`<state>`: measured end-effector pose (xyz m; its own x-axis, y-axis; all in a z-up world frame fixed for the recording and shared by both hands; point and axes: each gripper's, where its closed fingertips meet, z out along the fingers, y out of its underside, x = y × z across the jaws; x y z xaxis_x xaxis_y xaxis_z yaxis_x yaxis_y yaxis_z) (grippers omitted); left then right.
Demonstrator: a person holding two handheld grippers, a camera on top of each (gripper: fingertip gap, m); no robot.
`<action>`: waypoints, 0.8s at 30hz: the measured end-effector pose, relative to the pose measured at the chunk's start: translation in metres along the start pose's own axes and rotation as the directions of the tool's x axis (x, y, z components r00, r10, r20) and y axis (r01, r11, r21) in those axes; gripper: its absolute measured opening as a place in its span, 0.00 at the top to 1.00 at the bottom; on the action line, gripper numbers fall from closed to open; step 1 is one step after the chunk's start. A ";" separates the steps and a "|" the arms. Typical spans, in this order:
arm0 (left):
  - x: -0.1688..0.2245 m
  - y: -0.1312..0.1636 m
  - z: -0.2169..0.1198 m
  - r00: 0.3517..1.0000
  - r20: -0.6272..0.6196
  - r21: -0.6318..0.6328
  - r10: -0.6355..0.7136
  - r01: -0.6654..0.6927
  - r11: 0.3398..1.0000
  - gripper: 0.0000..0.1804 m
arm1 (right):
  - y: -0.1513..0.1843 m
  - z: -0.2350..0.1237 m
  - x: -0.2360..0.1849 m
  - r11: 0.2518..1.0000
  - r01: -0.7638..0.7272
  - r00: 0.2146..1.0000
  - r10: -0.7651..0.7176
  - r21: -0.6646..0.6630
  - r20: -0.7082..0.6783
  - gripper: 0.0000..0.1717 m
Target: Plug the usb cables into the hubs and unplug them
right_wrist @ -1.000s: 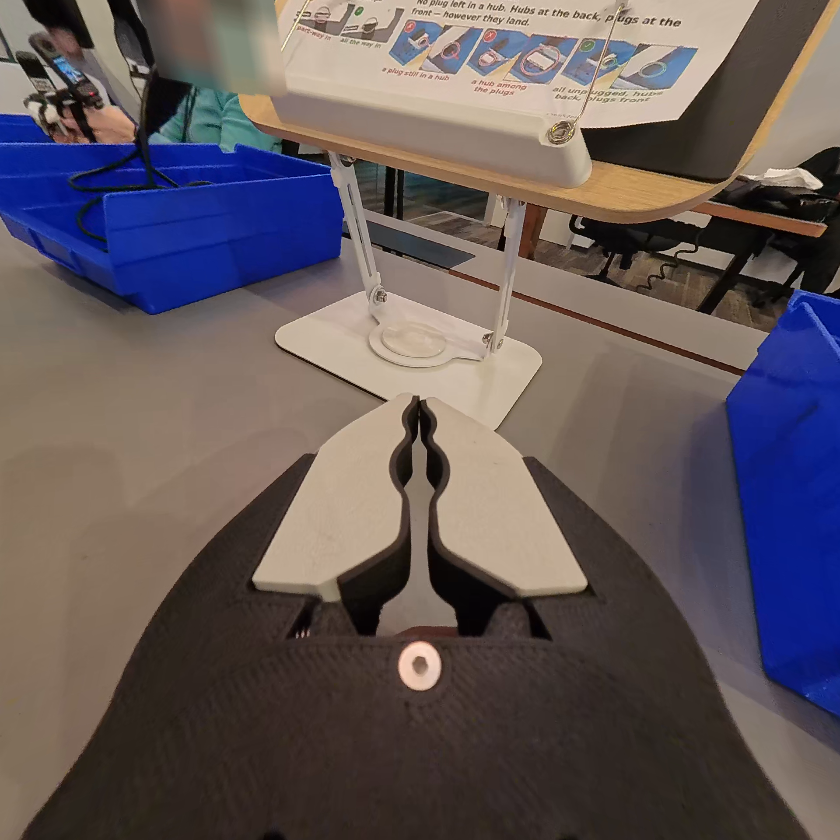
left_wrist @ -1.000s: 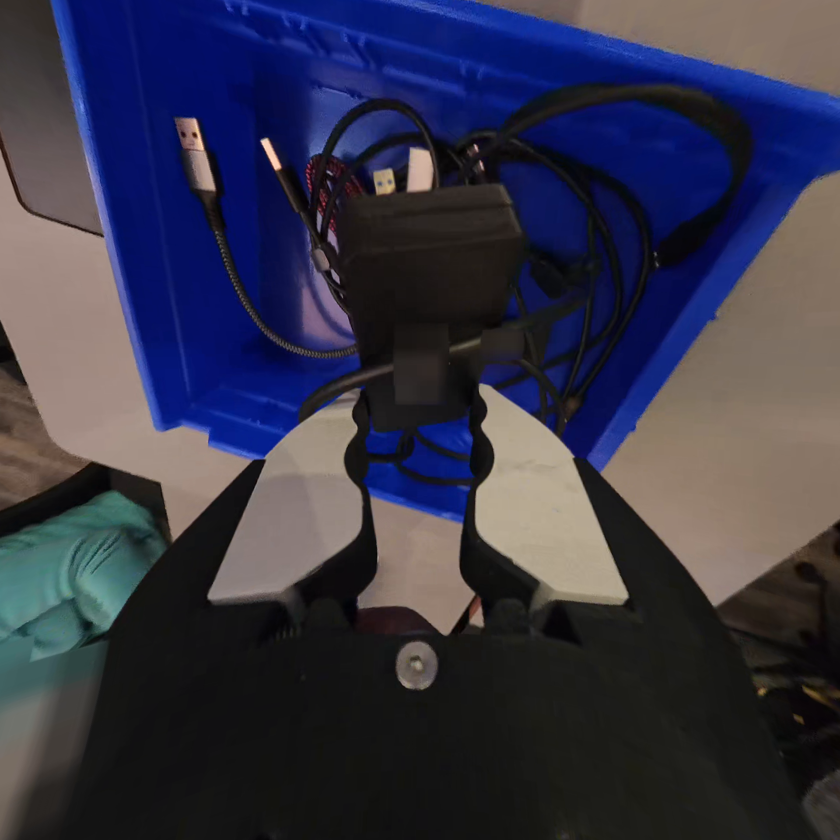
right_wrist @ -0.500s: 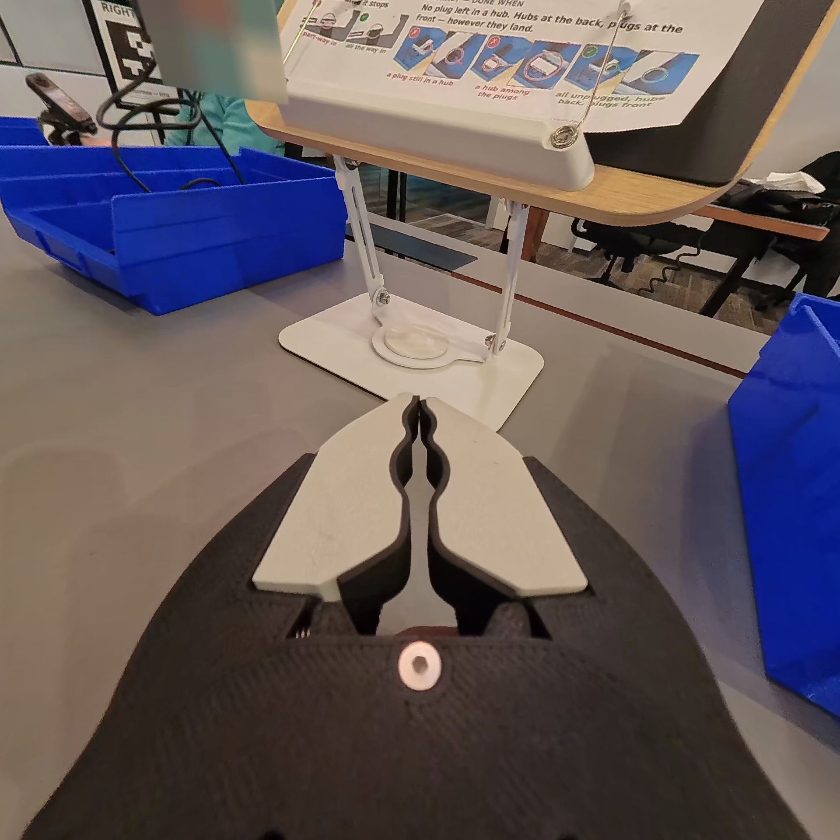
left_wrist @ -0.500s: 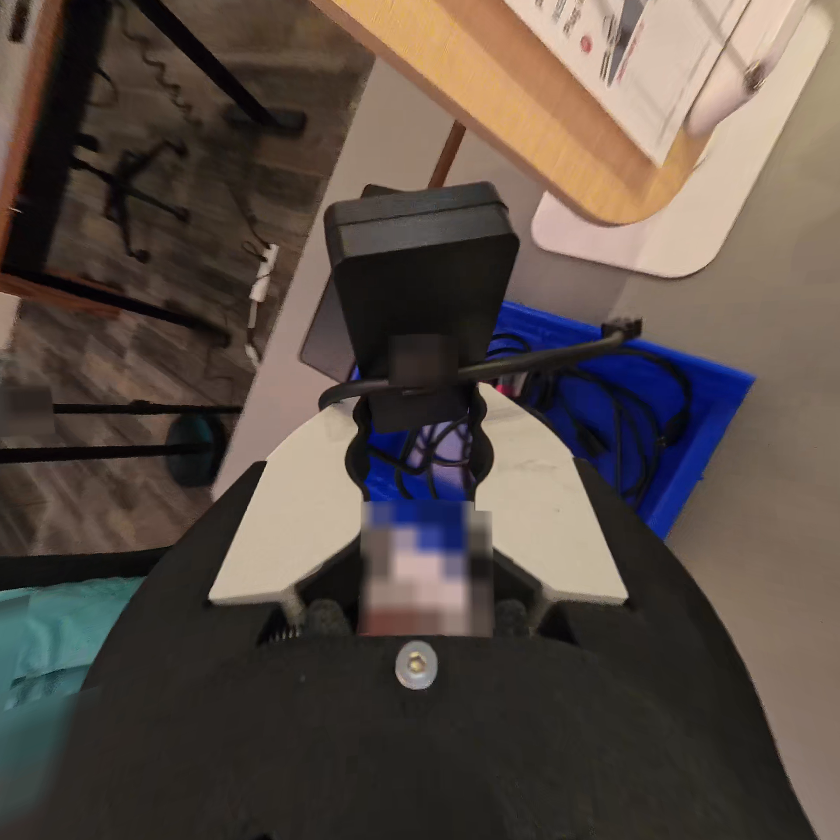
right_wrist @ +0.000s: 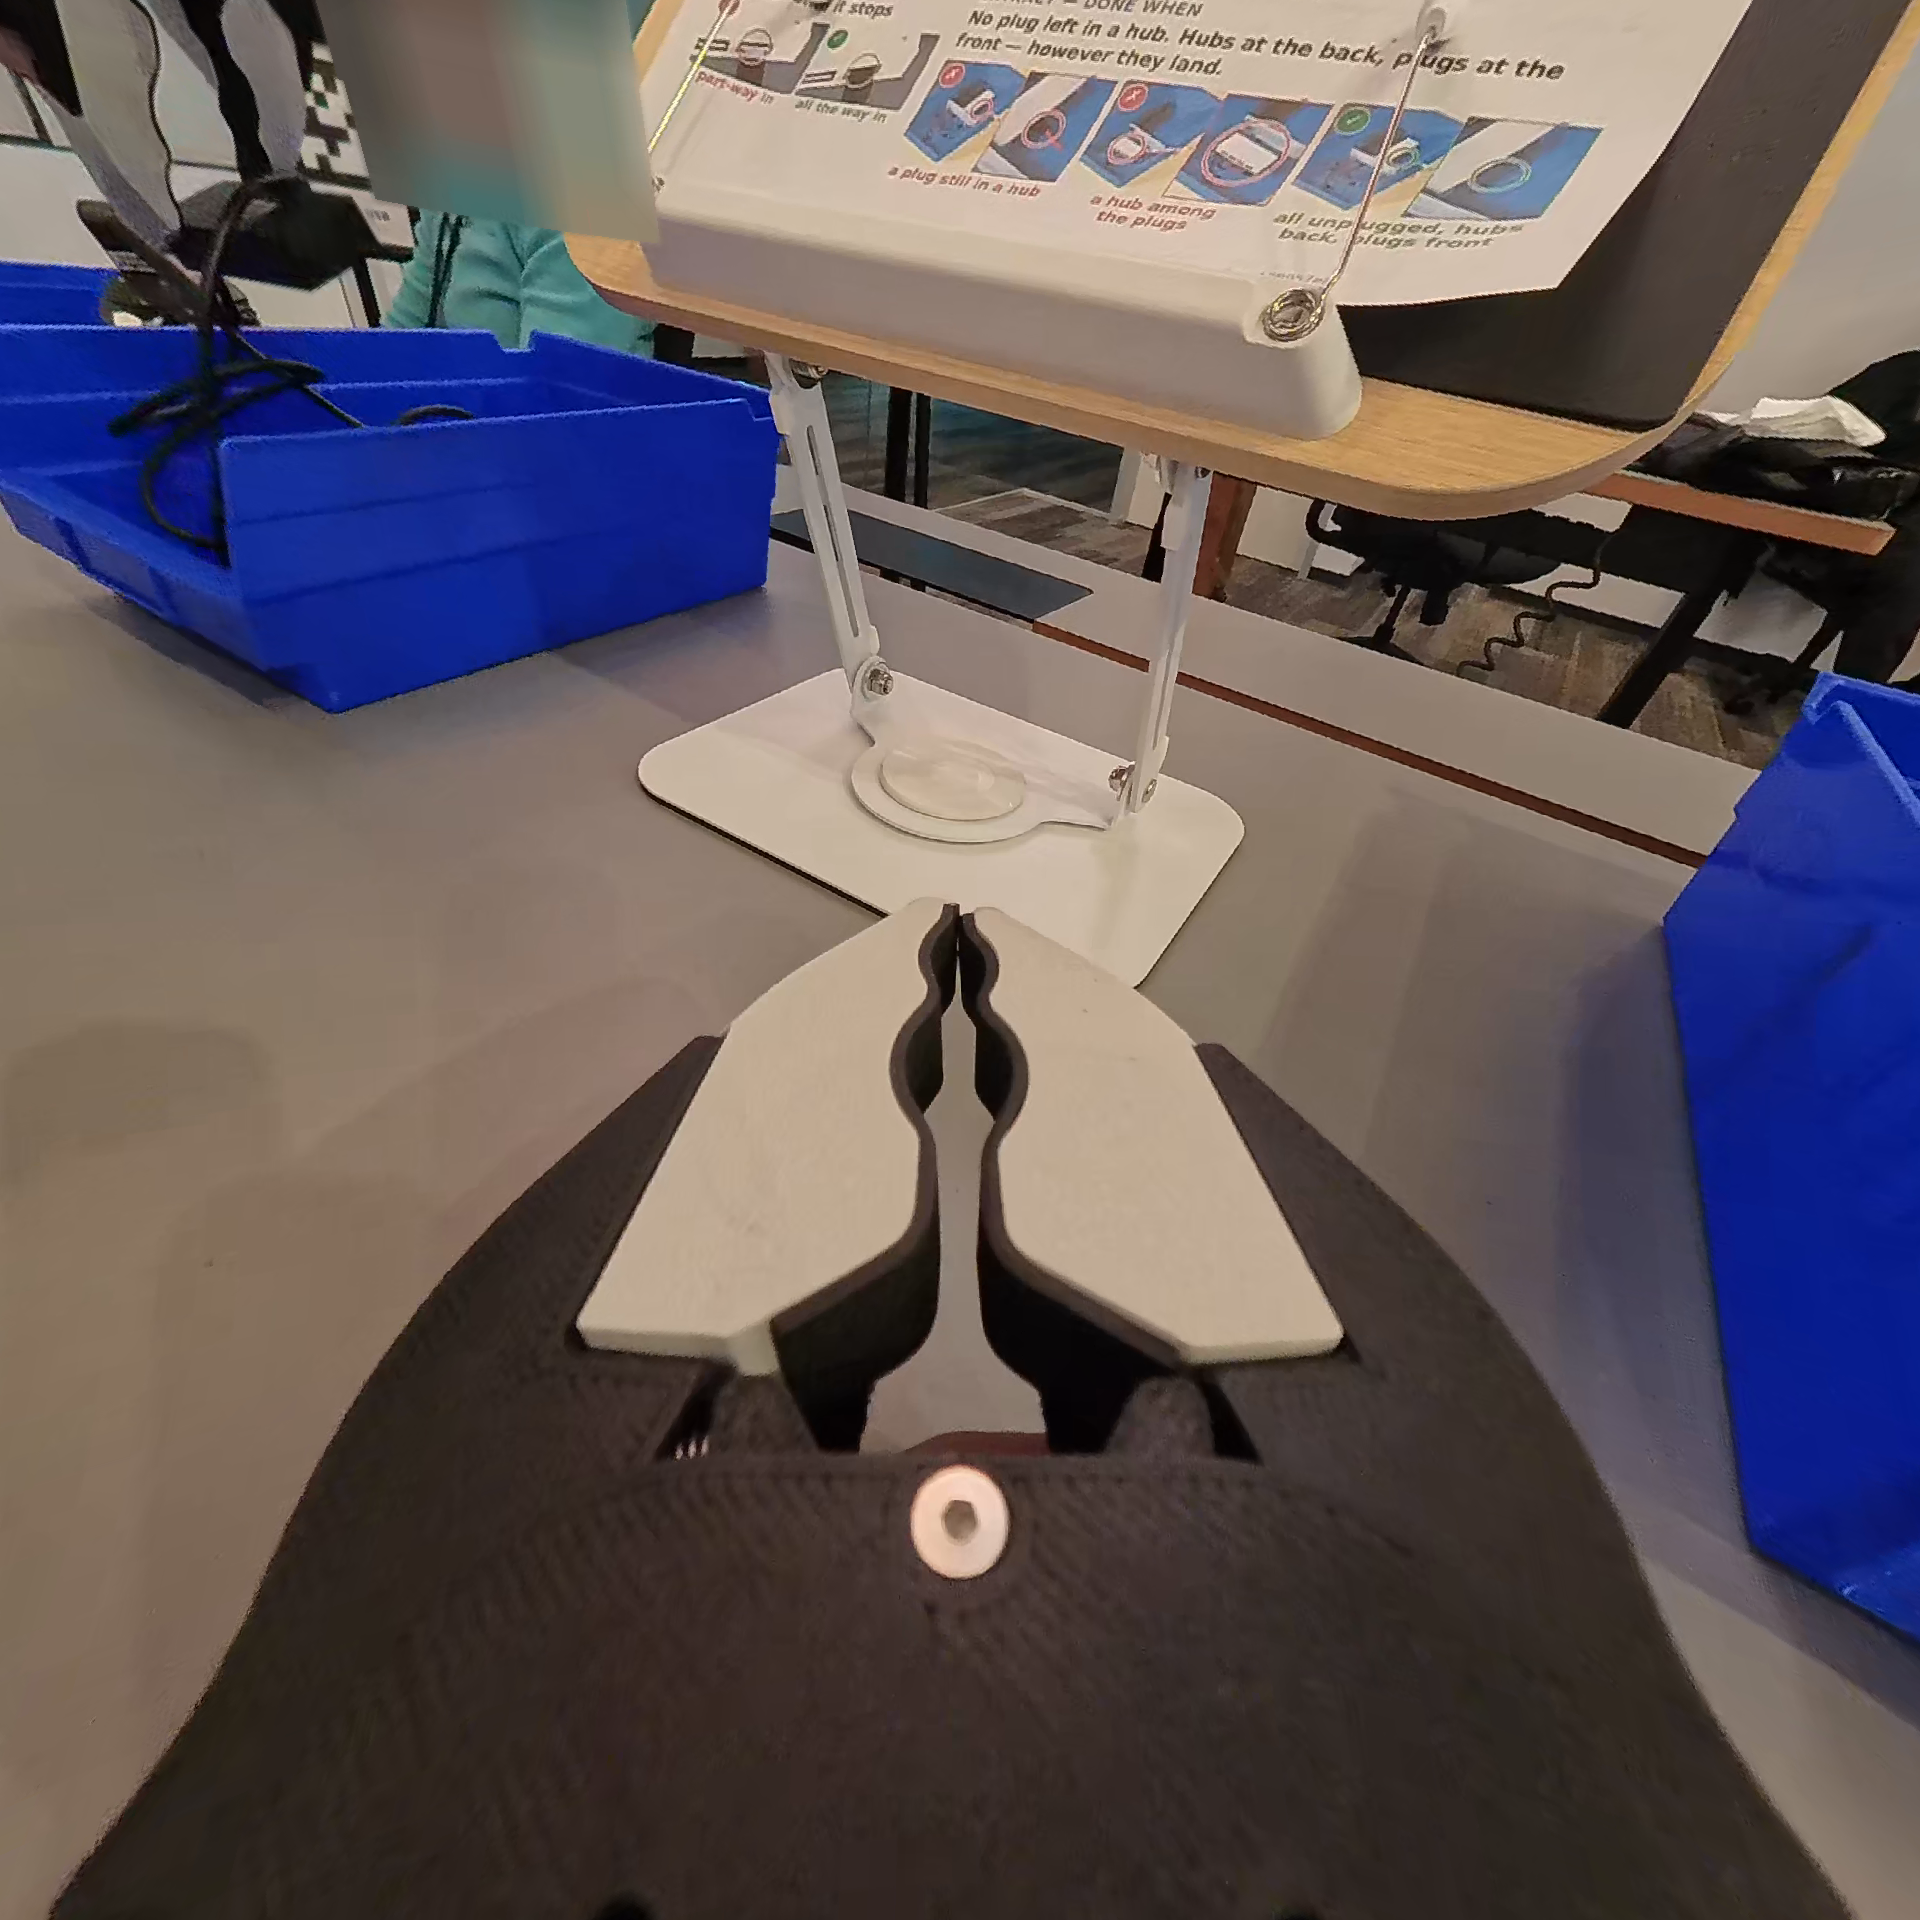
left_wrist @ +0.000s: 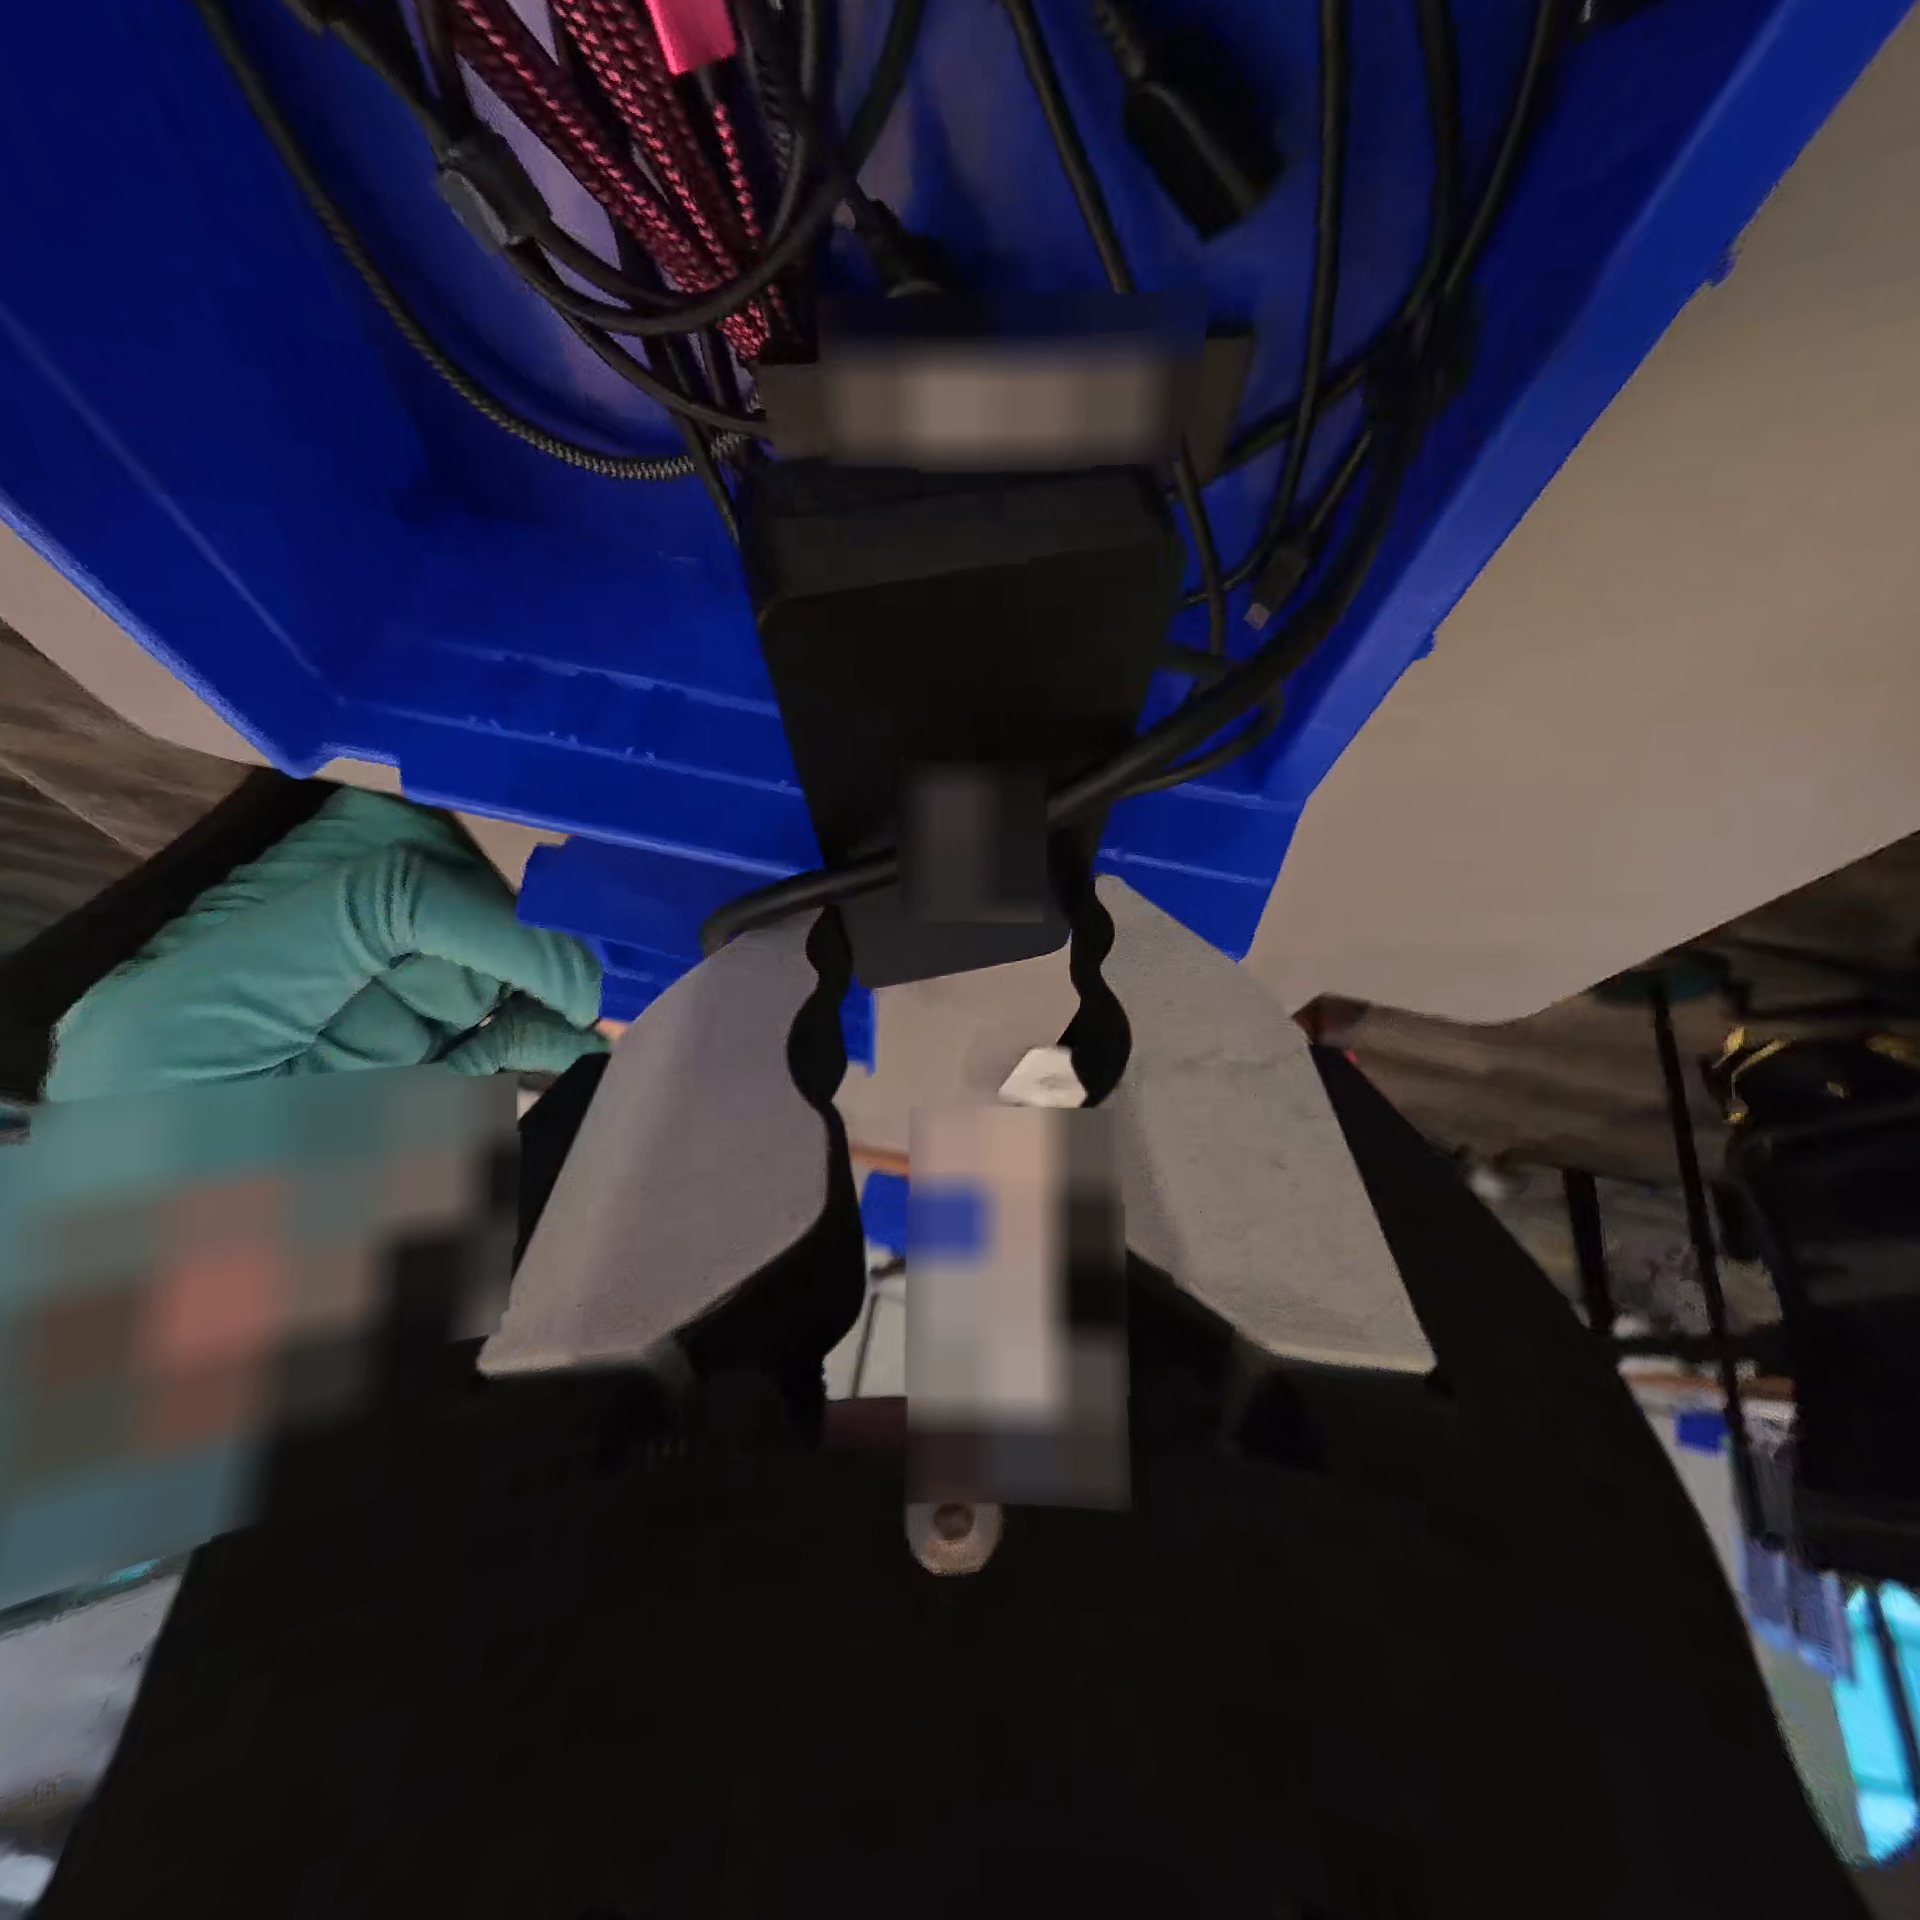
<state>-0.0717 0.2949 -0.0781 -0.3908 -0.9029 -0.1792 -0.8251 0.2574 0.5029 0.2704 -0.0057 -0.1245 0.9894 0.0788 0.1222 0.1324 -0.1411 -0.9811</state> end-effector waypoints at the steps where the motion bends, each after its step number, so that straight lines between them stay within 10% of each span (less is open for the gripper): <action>1: 0.001 0.002 0.003 0.999 0.019 -0.064 0.041 -0.040 0.997 0.77 | 0.000 0.000 0.000 1.000 0.003 1.000 -0.003 0.000 0.001 1.00; 9: 0.013 0.004 0.002 0.927 0.047 -0.462 0.372 -0.310 0.831 0.77 | 0.000 0.000 -0.002 1.000 0.000 1.000 0.000 0.000 0.011 1.00; 24: -0.009 0.043 -0.029 0.840 0.192 -0.597 0.507 -0.310 0.740 0.77 | -0.001 -0.001 -0.004 1.000 -0.001 1.000 0.001 0.005 0.022 1.00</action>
<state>-0.0921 0.3040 -0.0306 -0.8253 -0.5617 -0.0578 -0.2456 0.2649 0.9325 0.2665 -0.0068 -0.1237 0.9880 0.1001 0.1179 0.1310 -0.1365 -0.9819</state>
